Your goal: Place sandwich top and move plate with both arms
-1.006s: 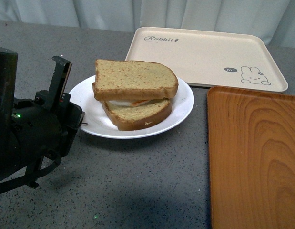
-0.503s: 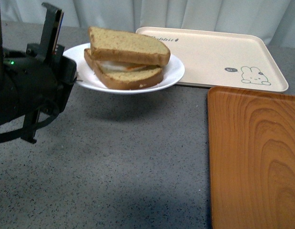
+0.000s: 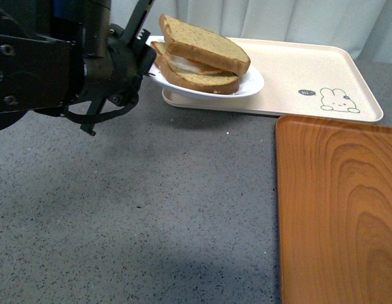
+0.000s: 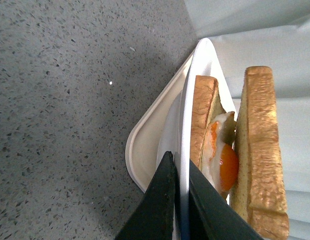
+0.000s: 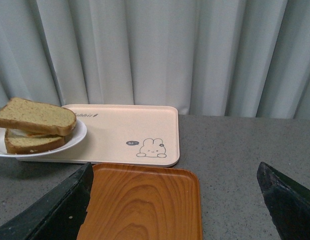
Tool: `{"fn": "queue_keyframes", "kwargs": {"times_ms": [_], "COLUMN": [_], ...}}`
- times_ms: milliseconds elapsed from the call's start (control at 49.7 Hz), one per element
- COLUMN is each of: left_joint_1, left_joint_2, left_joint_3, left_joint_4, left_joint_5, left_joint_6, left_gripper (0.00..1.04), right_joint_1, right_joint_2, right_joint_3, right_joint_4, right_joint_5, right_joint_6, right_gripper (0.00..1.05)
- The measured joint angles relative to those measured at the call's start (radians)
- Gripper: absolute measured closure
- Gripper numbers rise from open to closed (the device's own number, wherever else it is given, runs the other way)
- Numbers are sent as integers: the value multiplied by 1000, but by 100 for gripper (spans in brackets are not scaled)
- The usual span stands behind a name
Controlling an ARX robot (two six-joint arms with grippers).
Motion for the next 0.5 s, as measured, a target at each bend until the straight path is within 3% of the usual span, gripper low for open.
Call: {"fn": "queue_keyframes", "kwargs": {"times_ms": [503], "left_joint_1": [-26], "left_joint_2": [166], "left_joint_3": [283], "left_joint_4": [-121], "left_joint_5": [-34], "left_joint_6": [51], "left_gripper": [101], "right_joint_1": [0], "right_joint_2": [0], "right_joint_3": [0], "right_joint_4": [0], "right_joint_5": [0], "right_joint_6": [0], "right_gripper": [9]}}
